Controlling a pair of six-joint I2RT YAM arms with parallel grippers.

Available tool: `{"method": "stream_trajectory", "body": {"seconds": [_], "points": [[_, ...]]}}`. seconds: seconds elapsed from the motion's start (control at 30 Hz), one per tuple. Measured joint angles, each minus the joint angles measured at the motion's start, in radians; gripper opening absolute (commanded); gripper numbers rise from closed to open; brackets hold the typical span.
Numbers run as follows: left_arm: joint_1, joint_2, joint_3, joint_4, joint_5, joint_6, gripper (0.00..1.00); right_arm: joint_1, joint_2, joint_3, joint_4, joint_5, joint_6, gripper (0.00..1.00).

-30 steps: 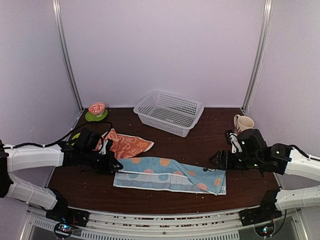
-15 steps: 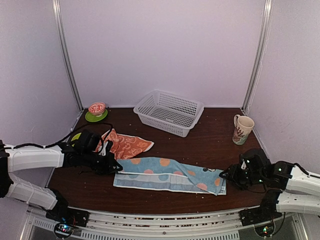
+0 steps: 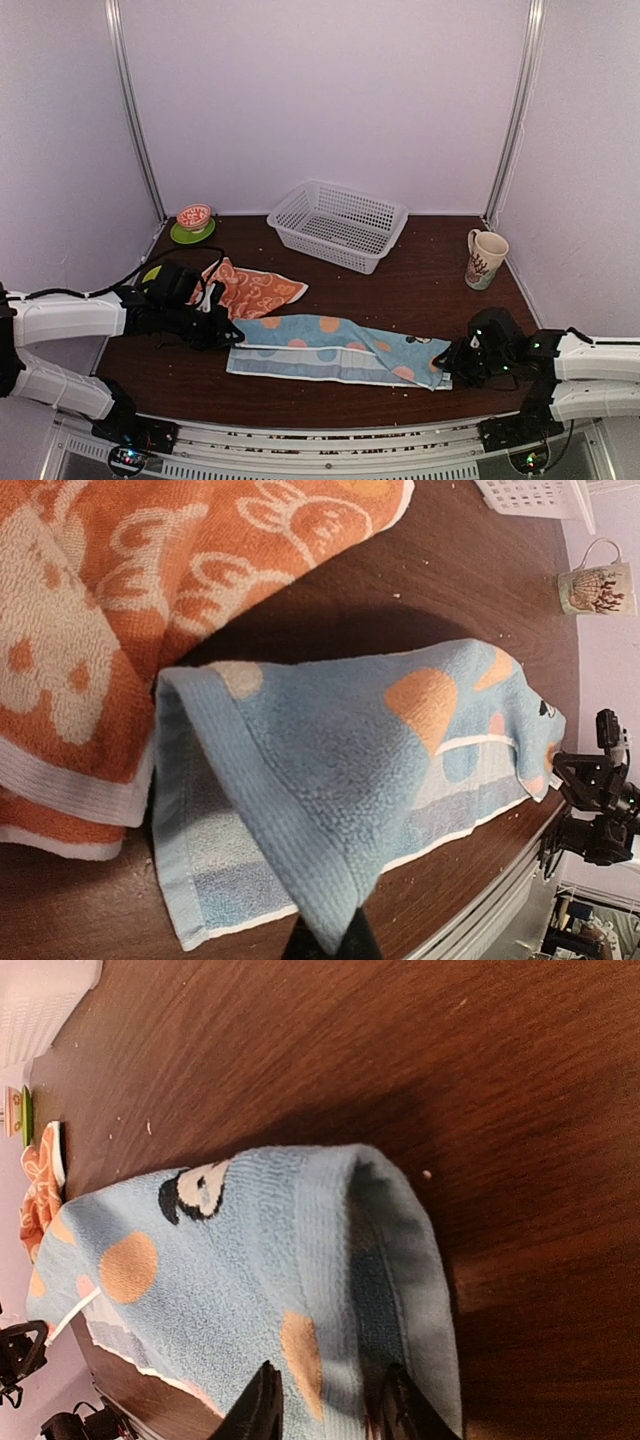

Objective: Roll the towels
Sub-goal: Fold the towel at the center of the board.

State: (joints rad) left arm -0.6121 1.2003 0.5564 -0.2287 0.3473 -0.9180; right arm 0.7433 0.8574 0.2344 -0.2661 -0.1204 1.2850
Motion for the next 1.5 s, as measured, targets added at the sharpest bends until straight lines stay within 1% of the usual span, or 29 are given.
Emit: {"method": "stream_trajectory", "body": {"seconds": [0.07,0.13,0.27,0.3,0.4,0.47,0.63,0.7,0.83,1.07,1.5], "points": [[0.000,-0.005,-0.002,-0.002,0.000,0.000,0.00,-0.002,0.017,0.000,0.022,-0.003,-0.002,0.29],[0.000,-0.013,-0.003,-0.006,-0.002,0.000,0.00,-0.004,0.026,0.001,0.032,-0.004,-0.006,0.23],[0.000,-0.023,-0.005,-0.011,-0.003,0.002,0.00,-0.004,0.024,0.006,0.023,-0.002,-0.029,0.02],[0.000,-0.026,-0.005,-0.013,-0.003,0.003,0.00,-0.004,0.020,0.012,0.011,0.003,-0.037,0.00],[0.000,-0.037,-0.005,-0.028,-0.003,0.007,0.00,-0.004,0.006,0.052,-0.056,0.027,-0.074,0.00],[0.000,-0.051,-0.005,-0.046,-0.001,0.012,0.00,-0.005,0.002,0.112,-0.134,0.055,-0.117,0.00],[0.000,-0.146,-0.005,-0.116,0.014,0.037,0.00,-0.014,0.008,0.251,-0.292,0.120,-0.245,0.00],[0.000,-0.178,-0.004,-0.141,0.024,0.049,0.00,-0.021,0.021,0.277,-0.331,0.130,-0.288,0.00],[0.000,-0.191,-0.005,-0.174,0.043,0.061,0.00,-0.034,0.050,0.292,-0.383,0.143,-0.345,0.00],[0.000,-0.187,-0.041,-0.192,0.045,0.066,0.00,-0.044,0.067,0.283,-0.395,0.141,-0.385,0.00],[0.000,-0.052,-0.042,-0.151,-0.015,0.072,0.00,-0.044,0.089,0.198,-0.304,0.099,-0.363,0.00]]}}
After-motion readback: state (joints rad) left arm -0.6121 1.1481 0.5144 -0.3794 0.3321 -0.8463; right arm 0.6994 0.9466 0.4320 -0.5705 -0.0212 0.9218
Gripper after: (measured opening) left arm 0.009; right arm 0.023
